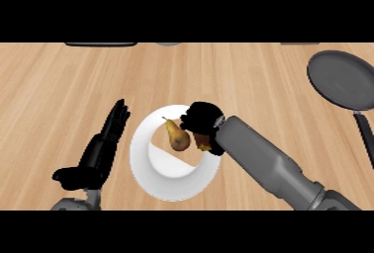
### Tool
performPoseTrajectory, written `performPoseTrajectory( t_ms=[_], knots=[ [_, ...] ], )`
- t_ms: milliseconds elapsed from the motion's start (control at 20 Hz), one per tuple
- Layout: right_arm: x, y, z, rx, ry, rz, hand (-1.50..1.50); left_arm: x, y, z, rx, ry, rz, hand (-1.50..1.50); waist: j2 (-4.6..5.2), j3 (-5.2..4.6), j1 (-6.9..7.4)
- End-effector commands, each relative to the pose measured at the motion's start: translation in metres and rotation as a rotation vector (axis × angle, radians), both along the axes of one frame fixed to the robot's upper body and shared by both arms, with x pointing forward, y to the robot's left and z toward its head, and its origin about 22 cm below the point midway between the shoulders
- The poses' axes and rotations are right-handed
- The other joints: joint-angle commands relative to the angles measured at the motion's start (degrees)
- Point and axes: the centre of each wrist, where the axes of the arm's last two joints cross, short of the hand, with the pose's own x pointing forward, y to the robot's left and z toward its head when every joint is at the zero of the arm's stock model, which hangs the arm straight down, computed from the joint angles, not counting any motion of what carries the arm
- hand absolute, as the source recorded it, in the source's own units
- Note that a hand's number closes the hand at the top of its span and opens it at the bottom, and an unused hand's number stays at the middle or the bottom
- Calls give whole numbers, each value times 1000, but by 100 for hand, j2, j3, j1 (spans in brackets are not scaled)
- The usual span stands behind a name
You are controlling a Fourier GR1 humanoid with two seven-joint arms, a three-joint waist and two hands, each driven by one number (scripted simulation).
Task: Pick the sweet potato from the plate and place it in the pan
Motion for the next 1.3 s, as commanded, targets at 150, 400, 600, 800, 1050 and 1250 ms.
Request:
performPoseTrajectory(
  t_ms=[150, 400, 600, 800, 1050, 1250],
  knots=[
    [2, 9, 11, 133, -113, 31, 150, -3, -4, -12, -4, 10, -11, 0, 116, -23, -33],
    [41, -56, 48, 414, -260, -561, 150, -1, 5, -10, -5, 17, 43, 0, 62, -4, -330],
    [59, -121, 64, 611, -398, -1096, 150, -3, 13, -10, -16, 26, 80, 0, 38, 18, -618],
    [68, -127, 102, 841, -635, -1382, 150, 0, 8, -9, 1, 23, 47, 0, 78, -15, -360],
    [65, -117, 105, 1001, -783, -1585, 150, -6, 2, -5, -22, 3, 20, 0, 88, -25, -95],
    [68, -146, 104, 1115, -864, -1688, 150, 12, -1, 12, 6, -8, 9, 0, 126, -20, -59]
  ],
)
